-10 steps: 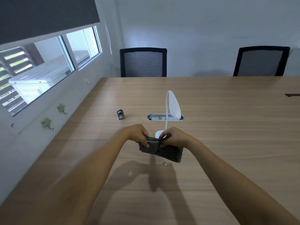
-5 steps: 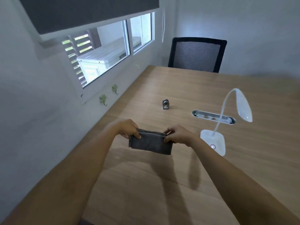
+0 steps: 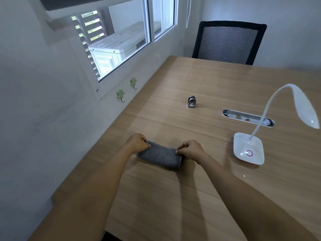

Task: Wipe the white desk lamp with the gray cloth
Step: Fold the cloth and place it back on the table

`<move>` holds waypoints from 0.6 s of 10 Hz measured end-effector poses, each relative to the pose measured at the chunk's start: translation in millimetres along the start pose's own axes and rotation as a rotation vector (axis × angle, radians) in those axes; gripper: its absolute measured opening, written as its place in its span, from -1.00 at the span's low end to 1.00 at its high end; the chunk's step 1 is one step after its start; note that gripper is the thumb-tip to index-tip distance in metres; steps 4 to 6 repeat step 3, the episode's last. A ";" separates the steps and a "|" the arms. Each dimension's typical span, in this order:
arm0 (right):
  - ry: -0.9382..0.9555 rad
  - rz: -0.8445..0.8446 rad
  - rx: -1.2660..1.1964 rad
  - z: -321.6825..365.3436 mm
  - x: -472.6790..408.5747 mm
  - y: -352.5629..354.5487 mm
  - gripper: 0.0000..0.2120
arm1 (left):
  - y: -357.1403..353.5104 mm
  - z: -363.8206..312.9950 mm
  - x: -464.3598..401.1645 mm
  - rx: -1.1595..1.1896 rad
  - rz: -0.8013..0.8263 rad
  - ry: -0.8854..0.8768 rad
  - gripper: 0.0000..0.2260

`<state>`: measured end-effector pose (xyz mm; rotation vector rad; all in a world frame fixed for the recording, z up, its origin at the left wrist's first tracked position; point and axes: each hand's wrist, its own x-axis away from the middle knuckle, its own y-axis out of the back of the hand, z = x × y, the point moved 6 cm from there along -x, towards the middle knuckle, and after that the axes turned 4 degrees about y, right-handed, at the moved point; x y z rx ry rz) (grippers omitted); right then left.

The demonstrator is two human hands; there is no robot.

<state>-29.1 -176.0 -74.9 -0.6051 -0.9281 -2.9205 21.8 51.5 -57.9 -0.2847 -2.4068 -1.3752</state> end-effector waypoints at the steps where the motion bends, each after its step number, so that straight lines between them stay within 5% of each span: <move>1: 0.054 -0.030 0.039 3.0 5.2 4.7 -0.76 | 1.0 -5.4 -0.9 -0.031 -0.044 0.024 -0.59; 3: 0.146 -0.206 0.098 -10.6 20.1 46.9 -0.75 | 0.5 -61.0 2.0 -0.134 -0.176 -0.122 -0.57; 6: 0.146 -0.206 0.098 -10.6 20.1 46.9 -0.75 | 0.5 -61.0 2.0 -0.134 -0.176 -0.122 -0.57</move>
